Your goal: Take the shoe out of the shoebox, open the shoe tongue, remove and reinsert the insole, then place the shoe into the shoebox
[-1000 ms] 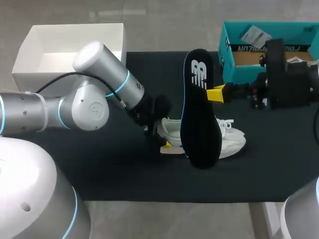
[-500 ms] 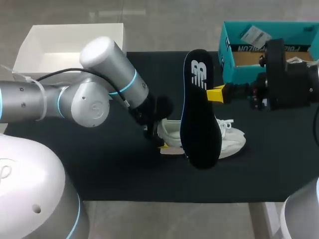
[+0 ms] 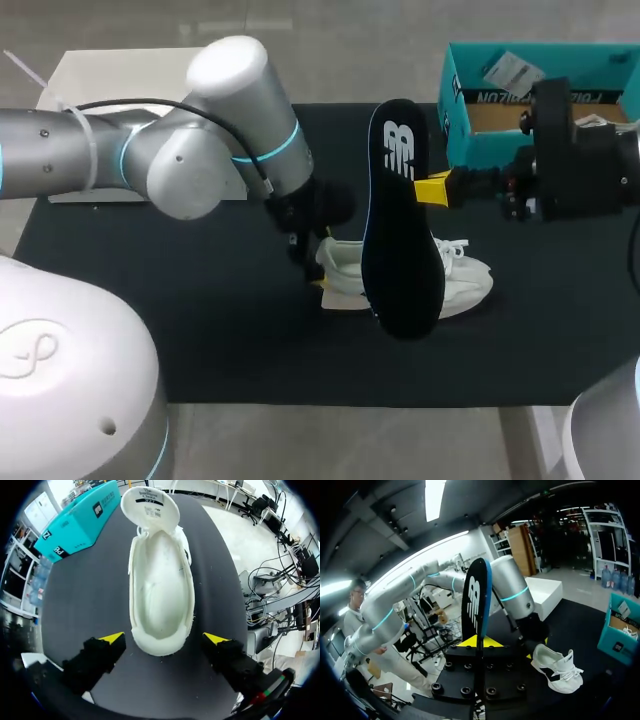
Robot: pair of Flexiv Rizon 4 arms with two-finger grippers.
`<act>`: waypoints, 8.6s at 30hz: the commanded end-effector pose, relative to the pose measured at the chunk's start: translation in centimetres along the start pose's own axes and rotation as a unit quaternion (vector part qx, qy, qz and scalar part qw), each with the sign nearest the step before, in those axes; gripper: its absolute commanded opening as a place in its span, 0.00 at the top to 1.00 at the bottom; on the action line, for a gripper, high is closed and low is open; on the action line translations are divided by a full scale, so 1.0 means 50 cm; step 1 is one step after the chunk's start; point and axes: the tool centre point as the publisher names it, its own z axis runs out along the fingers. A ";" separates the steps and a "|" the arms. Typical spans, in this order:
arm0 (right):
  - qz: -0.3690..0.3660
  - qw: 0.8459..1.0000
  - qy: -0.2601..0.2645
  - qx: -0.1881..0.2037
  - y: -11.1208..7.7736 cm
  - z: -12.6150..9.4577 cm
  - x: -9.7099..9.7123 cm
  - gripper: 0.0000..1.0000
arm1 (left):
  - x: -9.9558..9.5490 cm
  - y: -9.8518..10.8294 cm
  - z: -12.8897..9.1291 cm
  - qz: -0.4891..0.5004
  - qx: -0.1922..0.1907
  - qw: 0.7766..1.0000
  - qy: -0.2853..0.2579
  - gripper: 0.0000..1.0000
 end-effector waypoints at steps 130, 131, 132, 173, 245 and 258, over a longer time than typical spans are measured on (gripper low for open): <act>0.001 1.000 0.000 0.001 0.002 0.006 -0.002 1.00 | -0.113 -0.201 0.017 0.385 -0.021 0.913 0.132 1.00; 0.001 1.000 0.000 0.001 0.002 0.006 -0.002 1.00 | -0.116 -0.195 0.006 0.398 -0.021 0.908 0.131 1.00; 0.001 1.000 0.000 0.001 0.002 0.006 -0.002 1.00 | -0.120 -0.192 0.000 0.461 -0.032 0.870 0.172 1.00; 0.001 1.000 0.000 0.001 0.002 0.006 -0.002 1.00 | -0.158 -0.213 -0.049 0.758 -0.027 0.630 0.169 1.00; 0.001 1.000 0.000 0.001 0.002 0.006 -0.002 1.00 | -0.152 -0.210 0.000 0.754 0.020 0.639 0.151 0.00; 0.001 1.000 0.000 0.001 0.002 0.006 -0.002 1.00 | -0.182 -0.280 -0.105 0.795 0.063 0.603 0.016 0.00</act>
